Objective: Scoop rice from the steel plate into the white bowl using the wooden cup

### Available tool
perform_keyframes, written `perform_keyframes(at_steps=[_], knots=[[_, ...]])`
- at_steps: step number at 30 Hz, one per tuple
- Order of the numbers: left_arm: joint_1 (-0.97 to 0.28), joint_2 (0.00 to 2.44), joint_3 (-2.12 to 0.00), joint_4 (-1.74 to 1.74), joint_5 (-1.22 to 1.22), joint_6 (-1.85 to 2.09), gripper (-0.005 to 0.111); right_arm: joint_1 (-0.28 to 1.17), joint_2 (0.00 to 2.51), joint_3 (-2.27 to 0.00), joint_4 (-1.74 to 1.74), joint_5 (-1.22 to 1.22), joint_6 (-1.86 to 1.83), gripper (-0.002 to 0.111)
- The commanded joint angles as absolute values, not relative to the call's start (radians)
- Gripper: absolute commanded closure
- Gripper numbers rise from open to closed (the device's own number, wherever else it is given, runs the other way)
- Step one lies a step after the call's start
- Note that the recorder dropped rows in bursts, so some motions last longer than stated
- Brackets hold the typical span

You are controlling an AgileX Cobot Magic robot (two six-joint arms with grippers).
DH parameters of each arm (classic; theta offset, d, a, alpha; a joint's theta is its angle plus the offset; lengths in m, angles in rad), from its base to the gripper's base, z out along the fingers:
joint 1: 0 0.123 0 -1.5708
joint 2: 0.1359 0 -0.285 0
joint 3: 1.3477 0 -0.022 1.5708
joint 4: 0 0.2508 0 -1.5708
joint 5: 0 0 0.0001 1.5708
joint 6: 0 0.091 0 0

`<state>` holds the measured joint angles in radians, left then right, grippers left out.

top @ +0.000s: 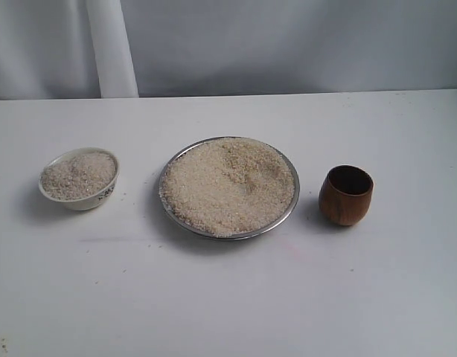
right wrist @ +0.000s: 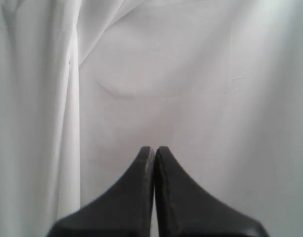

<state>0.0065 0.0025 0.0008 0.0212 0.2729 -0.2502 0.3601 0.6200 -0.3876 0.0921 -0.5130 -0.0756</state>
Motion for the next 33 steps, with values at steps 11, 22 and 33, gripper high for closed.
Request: perform_keyframes(at_steps=[11, 22, 33], knots=[[0.0, 0.0, 0.0, 0.018, 0.266, -0.254, 0.107, 0.359, 0.614, -0.381, 0.088, -0.506, -0.073, 0.108], [0.0, 0.0, 0.0, 0.018, 0.266, -0.254, 0.107, 0.217, 0.332, -0.381, 0.12, -0.059, -0.203, 0.108], [0.0, 0.0, 0.0, 0.018, 0.266, -0.254, 0.107, 0.079, 0.133, -0.381, -0.013, 0.214, 0.052, 0.108]])
